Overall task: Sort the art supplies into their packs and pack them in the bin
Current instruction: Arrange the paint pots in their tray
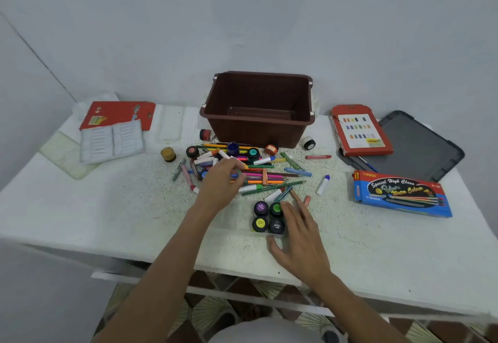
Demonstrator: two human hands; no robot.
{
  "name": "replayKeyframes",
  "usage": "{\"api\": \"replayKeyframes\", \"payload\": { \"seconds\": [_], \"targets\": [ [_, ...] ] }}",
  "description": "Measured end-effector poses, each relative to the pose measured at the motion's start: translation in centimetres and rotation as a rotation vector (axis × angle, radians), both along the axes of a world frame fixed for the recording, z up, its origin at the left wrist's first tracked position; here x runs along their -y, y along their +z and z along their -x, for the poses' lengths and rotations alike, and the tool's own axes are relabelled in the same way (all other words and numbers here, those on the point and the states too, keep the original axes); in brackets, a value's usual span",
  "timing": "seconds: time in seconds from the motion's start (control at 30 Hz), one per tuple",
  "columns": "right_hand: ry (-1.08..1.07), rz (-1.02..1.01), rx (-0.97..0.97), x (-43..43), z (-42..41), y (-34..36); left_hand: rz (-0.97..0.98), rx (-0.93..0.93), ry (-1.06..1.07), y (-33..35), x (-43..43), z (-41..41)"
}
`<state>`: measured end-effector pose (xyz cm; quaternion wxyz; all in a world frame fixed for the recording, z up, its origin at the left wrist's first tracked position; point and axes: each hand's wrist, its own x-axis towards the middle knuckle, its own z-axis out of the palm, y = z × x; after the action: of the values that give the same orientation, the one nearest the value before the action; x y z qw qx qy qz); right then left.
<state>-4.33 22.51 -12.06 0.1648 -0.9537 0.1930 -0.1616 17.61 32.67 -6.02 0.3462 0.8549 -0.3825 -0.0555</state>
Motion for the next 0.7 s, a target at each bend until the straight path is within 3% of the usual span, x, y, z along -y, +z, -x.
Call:
{"api": "replayKeyframes", "payload": {
  "seconds": [0.17,0.4,0.57,0.7],
  "targets": [
    [-0.012,0.035,-0.007,-0.1,-0.1,0.1,-0.125,0.219,-0.151,0.1,4.0,-2.8],
    [-0.031,0.061,0.004,-0.3,-0.1,-0.1,-0.447,0.460,-0.196,-0.3,7.3,-4.9],
    [-0.043,0.057,-0.012,-0.4,-0.2,0.0,-0.316,0.445,-0.180,0.0,6.4,-5.4],
    [-0.053,0.050,-0.013,-0.4,-0.3,0.1,-0.126,0.270,-0.155,0.7,3.4,-4.6]
  ]
}}
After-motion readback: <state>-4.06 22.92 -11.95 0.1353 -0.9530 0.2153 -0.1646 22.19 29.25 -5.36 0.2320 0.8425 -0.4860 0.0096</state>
